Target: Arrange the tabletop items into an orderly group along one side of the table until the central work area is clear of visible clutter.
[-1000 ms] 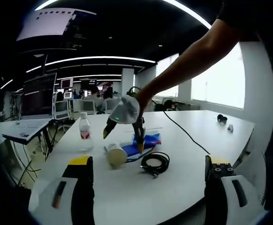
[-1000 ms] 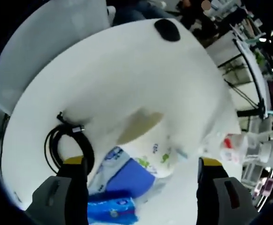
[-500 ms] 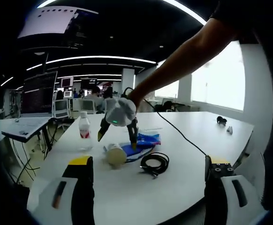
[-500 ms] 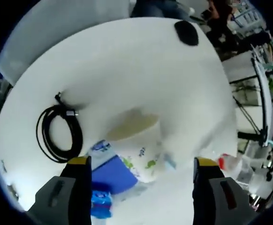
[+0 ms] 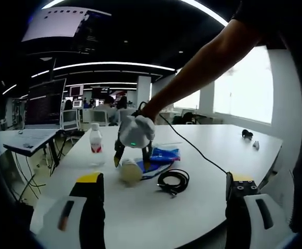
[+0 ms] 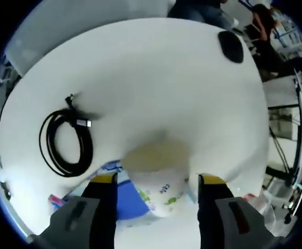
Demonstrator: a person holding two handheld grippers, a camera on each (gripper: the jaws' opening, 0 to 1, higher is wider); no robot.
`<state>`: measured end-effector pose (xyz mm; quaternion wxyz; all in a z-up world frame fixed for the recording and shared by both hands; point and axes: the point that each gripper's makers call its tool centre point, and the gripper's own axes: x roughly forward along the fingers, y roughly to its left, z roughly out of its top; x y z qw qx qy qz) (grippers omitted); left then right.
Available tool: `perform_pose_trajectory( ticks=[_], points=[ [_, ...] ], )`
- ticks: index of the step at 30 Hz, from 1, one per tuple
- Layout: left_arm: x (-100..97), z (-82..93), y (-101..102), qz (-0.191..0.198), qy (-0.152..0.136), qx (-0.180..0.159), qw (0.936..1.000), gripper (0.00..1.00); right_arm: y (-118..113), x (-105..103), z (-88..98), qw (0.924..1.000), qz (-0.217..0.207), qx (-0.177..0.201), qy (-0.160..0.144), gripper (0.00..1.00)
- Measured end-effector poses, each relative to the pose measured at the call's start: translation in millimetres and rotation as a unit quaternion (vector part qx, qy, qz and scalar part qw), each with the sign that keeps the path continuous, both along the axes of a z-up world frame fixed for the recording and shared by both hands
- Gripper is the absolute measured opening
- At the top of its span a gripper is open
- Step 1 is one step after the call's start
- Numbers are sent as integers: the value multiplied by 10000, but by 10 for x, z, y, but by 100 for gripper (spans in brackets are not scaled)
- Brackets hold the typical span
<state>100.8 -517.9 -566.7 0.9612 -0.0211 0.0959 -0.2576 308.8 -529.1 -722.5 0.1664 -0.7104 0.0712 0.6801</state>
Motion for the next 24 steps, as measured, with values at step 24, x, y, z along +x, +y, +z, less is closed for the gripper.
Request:
perform_pose_trajectory(
  ticks=[24],
  points=[
    [-4,-10,-1,17,51,-9,10000,96,2,-27,-20,9980,521,85,-340,42]
  ],
)
